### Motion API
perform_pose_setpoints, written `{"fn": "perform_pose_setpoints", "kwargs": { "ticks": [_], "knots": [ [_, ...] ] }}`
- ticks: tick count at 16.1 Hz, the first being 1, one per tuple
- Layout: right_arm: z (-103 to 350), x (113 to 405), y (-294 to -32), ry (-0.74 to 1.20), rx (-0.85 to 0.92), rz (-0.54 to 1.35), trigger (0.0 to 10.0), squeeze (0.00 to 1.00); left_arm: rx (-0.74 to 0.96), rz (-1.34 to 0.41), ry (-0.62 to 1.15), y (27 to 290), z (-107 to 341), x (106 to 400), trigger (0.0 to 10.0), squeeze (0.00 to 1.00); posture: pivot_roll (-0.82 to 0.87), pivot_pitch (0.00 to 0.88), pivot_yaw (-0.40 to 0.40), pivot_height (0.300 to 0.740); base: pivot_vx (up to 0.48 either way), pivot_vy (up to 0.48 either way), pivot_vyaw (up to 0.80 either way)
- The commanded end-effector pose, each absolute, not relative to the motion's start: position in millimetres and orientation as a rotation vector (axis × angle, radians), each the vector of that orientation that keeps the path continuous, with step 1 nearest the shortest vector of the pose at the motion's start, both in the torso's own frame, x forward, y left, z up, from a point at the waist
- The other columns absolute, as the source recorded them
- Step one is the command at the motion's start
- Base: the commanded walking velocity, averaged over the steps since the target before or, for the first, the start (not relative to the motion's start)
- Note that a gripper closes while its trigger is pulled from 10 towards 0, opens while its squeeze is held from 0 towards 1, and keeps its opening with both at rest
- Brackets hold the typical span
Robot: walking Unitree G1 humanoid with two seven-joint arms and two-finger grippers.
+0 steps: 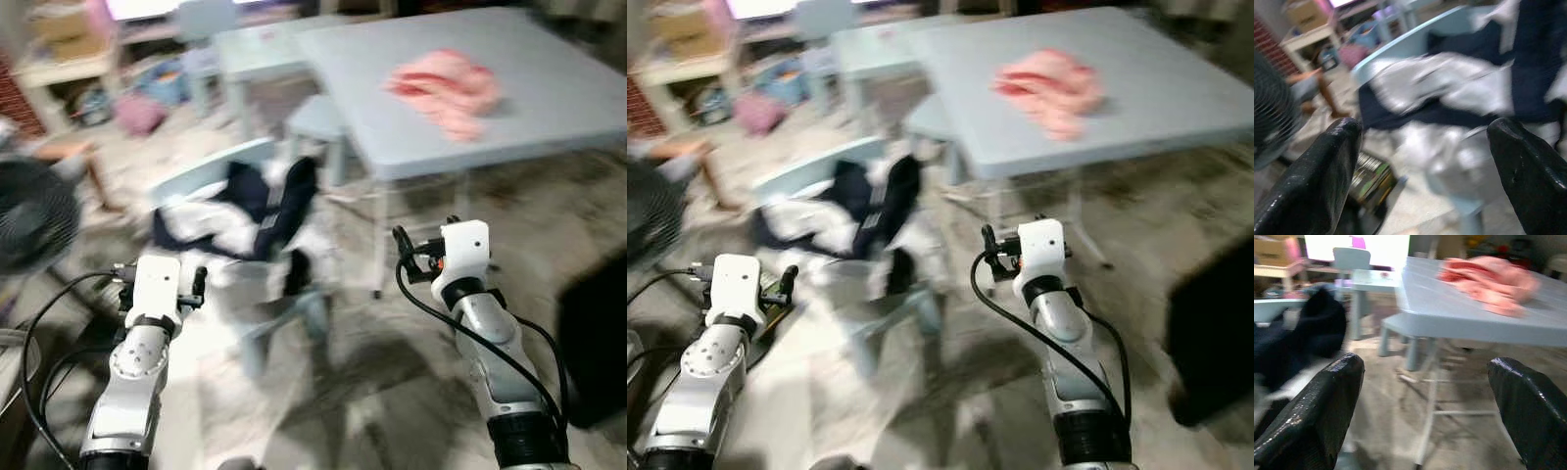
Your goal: Hang hanger
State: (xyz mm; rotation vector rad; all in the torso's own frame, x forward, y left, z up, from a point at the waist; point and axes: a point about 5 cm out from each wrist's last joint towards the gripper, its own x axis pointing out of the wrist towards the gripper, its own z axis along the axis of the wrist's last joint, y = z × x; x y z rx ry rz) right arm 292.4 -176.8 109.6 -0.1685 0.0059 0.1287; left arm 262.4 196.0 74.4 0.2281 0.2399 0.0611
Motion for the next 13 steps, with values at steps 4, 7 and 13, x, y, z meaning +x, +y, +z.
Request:
{"fn": "perform_pose_setpoints", "kwargs": {
  "ticks": [4, 7, 13],
  "knots": [
    [109, 289, -182, 0.009, -0.18, 0.12, 10.0, 0.0, 0.22, 0.032, 0.251, 189, 72, 262, 10.0, 0.0, 0.0, 0.015, 0.015, 0.74, 0.284, 0.0, 0.0],
    [108, 289, -181, 0.015, -0.185, 0.126, 10.0, 0.0, 0.245, 0.068, 0.267, 194, 70, 262, 10.0, 0.0, 0.0, 0.018, 0.015, 0.74, 0.0, 0.0, 0.0],
    [104, 288, -177, 0.029, -0.188, 0.156, 10.0, 0.0, 0.233, 0.112, 0.283, 199, 68, 263, 10.0, 0.0, 0.0, 0.021, 0.012, 0.74, 0.0, 0.043, 0.13]
  ]
}}
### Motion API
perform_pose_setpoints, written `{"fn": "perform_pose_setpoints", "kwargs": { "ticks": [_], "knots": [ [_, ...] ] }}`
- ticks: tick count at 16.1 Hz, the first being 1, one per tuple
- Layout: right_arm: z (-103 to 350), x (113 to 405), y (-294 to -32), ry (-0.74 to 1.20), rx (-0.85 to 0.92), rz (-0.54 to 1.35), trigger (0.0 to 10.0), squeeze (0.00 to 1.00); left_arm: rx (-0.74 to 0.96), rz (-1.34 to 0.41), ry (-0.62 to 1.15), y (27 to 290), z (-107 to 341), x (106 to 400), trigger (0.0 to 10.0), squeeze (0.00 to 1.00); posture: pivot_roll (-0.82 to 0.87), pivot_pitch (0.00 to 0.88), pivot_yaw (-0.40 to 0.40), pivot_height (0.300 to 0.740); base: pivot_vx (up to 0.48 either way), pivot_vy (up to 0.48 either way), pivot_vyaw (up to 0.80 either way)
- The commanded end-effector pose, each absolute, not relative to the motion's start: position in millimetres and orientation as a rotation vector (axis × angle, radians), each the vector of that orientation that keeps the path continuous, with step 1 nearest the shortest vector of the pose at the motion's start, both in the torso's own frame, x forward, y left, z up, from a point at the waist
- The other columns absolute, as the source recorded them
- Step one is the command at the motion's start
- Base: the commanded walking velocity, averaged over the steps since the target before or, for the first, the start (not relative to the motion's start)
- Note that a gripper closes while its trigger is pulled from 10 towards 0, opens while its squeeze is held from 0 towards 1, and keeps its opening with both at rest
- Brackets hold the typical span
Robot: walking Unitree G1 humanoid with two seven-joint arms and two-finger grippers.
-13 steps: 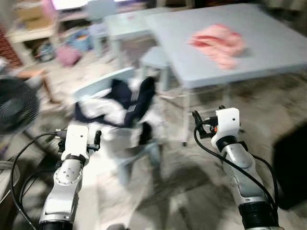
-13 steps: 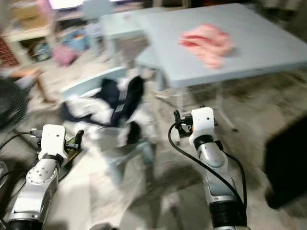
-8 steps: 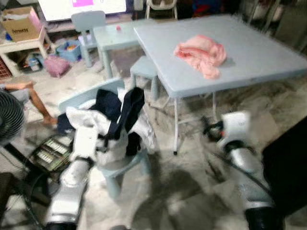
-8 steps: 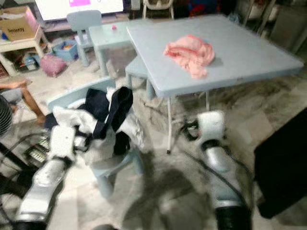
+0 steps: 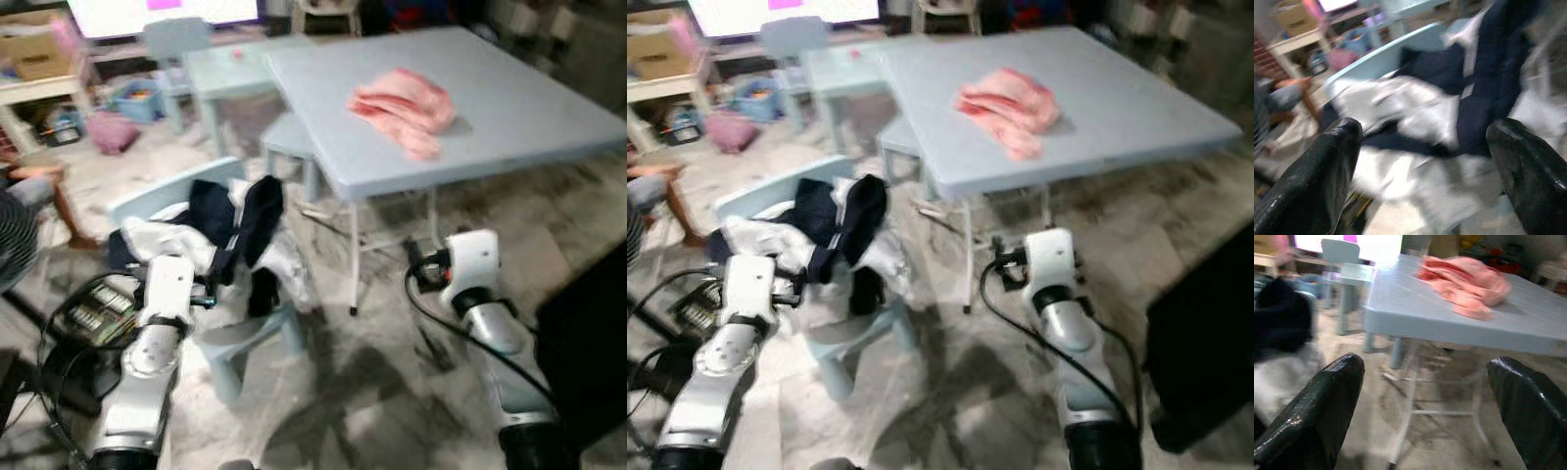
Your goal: Hang hanger
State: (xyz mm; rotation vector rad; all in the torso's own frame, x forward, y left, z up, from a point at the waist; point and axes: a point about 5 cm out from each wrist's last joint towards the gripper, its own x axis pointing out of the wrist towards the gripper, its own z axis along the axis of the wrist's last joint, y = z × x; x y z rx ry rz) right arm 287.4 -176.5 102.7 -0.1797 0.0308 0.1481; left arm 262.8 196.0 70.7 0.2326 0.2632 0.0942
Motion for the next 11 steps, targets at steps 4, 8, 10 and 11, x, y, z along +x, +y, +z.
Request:
{"fn": "perform_pose_setpoints", "kwargs": {
  "ticks": [4, 8, 10, 11],
  "knots": [
    [104.2, 287.6, -177.8, 0.031, -0.18, 0.147, 10.0, 0.0, 0.225, 0.09, 0.277, 195.8, 69.7, 263.5, 10.0, 0.0, 0.0, 0.025, 0.013, 0.74, 0.0, 0.48, 0.0],
    [104.8, 287.5, -177.7, 0.027, -0.171, 0.145, 10.0, 0.0, 0.238, 0.077, 0.257, 193.7, 71.7, 264.7, 10.0, 0.0, 0.0, 0.026, 0.015, 0.74, 0.0, 0.48, 0.0],
    [106.4, 288.7, -178.6, 0.022, -0.161, 0.137, 10.0, 0.0, 0.229, 0.045, 0.23, 189.1, 75.6, 265.4, 10.0, 0.0, 0.0, 0.025, 0.015, 0.74, 0.0, 0.0, 0.0],
    [106.4, 289.1, -178.7, 0.023, -0.163, 0.136, 10.0, 0.0, 0.227, 0.034, 0.23, 188.0, 75.8, 265.6, 10.0, 0.0, 0.0, 0.022, 0.013, 0.74, 0.0, 0.0, 0.0]
  ]
}}
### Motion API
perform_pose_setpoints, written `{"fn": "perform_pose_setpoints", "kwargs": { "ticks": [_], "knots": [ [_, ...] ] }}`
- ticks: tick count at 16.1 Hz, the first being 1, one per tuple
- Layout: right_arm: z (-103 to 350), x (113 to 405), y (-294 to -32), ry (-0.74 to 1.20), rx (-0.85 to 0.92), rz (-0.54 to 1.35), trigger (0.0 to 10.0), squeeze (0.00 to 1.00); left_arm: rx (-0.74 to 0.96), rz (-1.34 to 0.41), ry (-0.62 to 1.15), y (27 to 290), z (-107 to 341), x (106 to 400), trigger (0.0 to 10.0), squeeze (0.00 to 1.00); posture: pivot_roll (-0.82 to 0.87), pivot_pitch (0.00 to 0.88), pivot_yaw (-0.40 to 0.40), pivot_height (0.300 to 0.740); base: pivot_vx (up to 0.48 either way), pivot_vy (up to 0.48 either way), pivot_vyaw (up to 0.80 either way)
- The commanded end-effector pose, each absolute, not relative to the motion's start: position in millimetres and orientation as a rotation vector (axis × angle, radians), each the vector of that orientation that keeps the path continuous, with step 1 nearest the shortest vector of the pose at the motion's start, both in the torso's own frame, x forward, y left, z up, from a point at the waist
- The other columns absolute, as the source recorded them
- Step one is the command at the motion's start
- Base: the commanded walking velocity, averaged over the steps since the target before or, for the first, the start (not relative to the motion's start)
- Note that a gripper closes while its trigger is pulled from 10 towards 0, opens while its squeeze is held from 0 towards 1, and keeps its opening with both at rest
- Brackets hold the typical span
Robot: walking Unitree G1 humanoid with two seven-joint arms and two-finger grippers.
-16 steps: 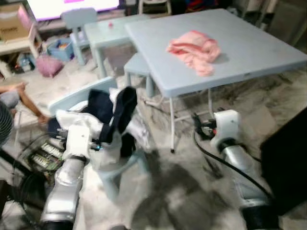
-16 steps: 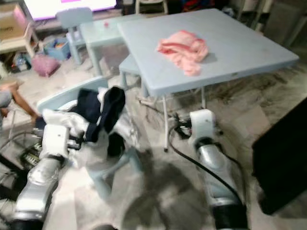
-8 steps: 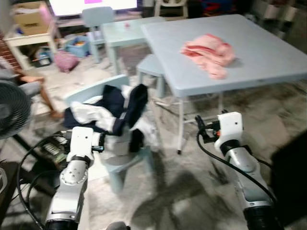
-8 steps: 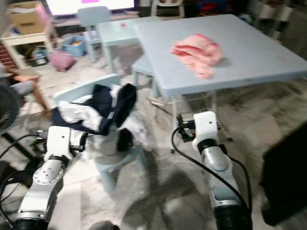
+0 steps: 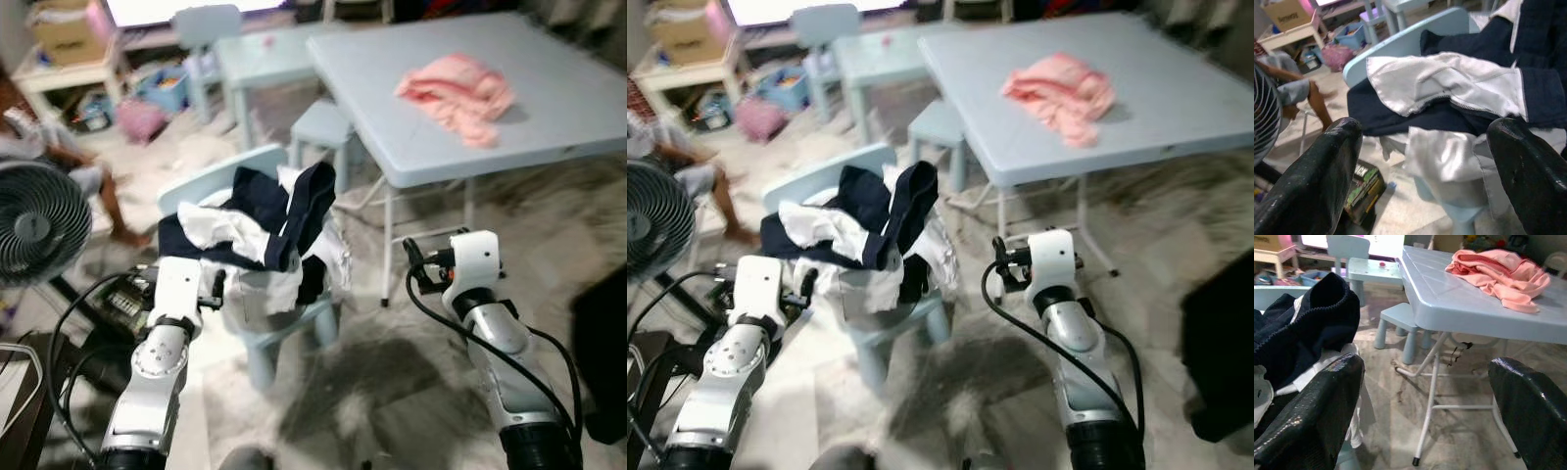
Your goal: Hang hanger
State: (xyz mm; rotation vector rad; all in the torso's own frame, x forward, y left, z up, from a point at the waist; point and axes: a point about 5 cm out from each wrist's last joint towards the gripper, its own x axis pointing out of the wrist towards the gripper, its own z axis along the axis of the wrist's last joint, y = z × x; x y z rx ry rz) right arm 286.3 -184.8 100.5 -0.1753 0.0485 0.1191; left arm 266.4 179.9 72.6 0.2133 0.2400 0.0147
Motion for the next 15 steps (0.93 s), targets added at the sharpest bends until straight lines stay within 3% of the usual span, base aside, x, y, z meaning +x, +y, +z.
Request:
{"fn": "perform_pose_setpoints", "kwargs": {
  "ticks": [1, 4, 15],
  "knots": [
    [106.4, 289.1, -178.8, 0.024, -0.156, 0.133, 10.0, 0.0, 0.218, 0.028, 0.23, 187.5, 75.8, 265.2, 10.0, 0.0, 0.0, 0.022, 0.013, 0.74, 0.0, 0.0, 0.0],
    [106.9, 289.7, -179.7, 0.023, -0.162, 0.13, 10.0, 0.0, 0.197, 0.015, 0.222, 186.6, 76.3, 265.0, 10.0, 0.0, 0.0, 0.019, 0.013, 0.74, 0.086, 0.0, 0.0],
    [107.0, 289.9, -182.3, 0.022, -0.169, 0.119, 10.0, 0.0, 0.172, -0.022, 0.222, 181.1, 74.9, 264.3, 10.0, 0.0, -0.01, 0.016, 0.013, 0.74, 0.331, 0.0, 0.0]
  ]
}}
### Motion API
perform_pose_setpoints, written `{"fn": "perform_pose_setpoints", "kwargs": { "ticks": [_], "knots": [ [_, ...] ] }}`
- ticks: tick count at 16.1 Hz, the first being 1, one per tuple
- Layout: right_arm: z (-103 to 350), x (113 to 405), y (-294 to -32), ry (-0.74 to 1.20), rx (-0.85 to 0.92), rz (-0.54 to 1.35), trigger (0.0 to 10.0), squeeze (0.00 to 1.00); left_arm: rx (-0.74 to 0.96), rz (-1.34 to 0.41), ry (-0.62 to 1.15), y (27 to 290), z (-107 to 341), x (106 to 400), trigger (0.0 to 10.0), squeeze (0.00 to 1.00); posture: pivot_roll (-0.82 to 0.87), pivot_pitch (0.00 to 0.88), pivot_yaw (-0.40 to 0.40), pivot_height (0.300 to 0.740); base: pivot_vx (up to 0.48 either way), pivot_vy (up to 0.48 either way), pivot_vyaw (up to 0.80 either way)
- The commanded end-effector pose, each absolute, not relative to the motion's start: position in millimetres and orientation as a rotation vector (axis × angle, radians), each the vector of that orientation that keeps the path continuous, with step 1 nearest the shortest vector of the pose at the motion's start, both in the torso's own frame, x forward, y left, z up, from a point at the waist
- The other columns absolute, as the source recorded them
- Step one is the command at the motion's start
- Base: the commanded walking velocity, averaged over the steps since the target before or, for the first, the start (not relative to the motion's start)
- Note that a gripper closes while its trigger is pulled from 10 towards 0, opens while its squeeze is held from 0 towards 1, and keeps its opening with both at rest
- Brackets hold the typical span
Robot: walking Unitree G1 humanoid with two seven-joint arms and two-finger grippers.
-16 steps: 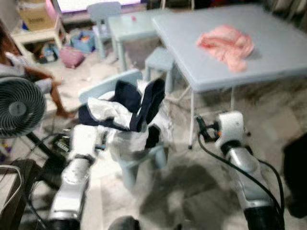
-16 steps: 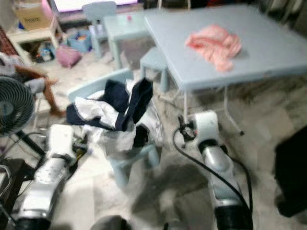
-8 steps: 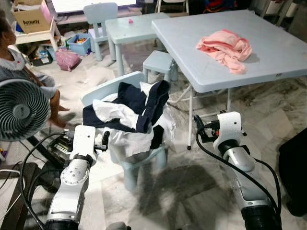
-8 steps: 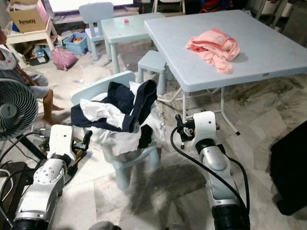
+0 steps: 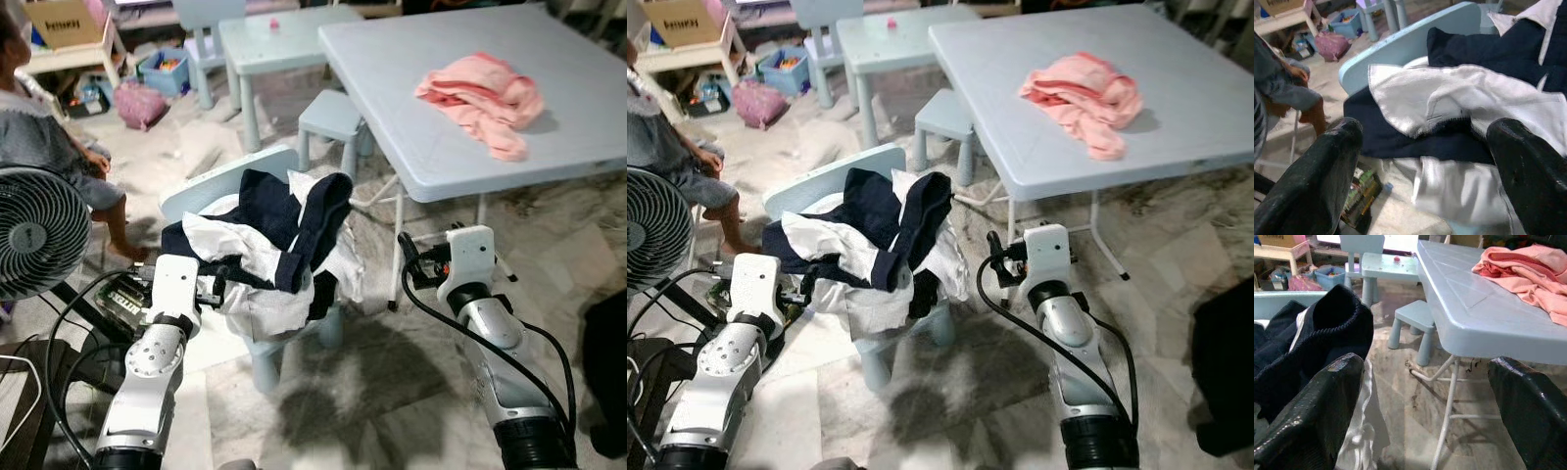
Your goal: Hang hanger
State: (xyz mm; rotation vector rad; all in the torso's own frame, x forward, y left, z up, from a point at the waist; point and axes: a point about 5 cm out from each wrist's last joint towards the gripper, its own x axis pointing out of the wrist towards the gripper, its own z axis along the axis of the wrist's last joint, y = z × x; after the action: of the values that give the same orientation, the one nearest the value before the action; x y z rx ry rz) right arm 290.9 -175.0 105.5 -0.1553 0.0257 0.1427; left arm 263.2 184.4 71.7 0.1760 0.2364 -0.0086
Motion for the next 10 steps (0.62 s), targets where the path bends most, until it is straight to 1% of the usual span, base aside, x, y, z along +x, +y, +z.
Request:
{"fn": "perform_pose_setpoints", "kwargs": {
  "ticks": [1, 2, 5, 7, 9, 10],
  "knots": [
    [107, 289, -183, 0.023, -0.17, 0.118, 10.0, 0.0, 0.172, -0.025, 0.225, 181, 75, 264, 10.0, 0.0, -0.01, 0.016, 0.014, 0.74, 0.341, 0.0, 0.0],
    [106, 289, -183, 0.024, -0.172, 0.117, 10.0, 0.0, 0.175, -0.025, 0.241, 181, 73, 263, 10.0, 0.0, -0.01, 0.017, 0.015, 0.74, 0.281, 0.0, 0.0],
    [106, 289, -183, 0.025, -0.176, 0.12, 10.0, 0.0, 0.201, -0.035, 0.27, 182, 67, 260, 10.0, 0.0, -0.01, 0.02, 0.011, 0.74, 0.0, 0.0, 0.0],
    [106, 288, -183, 0.028, -0.18, 0.121, 10.0, 0.0, 0.25, -0.065, 0.29, 183, 63, 258, 10.0, 0.0, 0.0, 0.026, 0.009, 0.74, 0.0, 0.0, 0.0],
    [105, 287, -185, 0.032, -0.183, 0.12, 10.0, 0.0, 0.338, -0.127, 0.294, 183, 61, 255, 10.0, 0.0, 0.0, 0.031, 0.008, 0.74, 0.0, 0.0, 0.0],
    [105, 286, -186, 0.035, -0.188, 0.114, 10.0, 0.0, 0.387, -0.209, 0.311, 182, 56, 252, 10.0, 0.0, 0.0, 0.035, 0.007, 0.74, 0.0, 0.0, 0.0]
  ]
}}
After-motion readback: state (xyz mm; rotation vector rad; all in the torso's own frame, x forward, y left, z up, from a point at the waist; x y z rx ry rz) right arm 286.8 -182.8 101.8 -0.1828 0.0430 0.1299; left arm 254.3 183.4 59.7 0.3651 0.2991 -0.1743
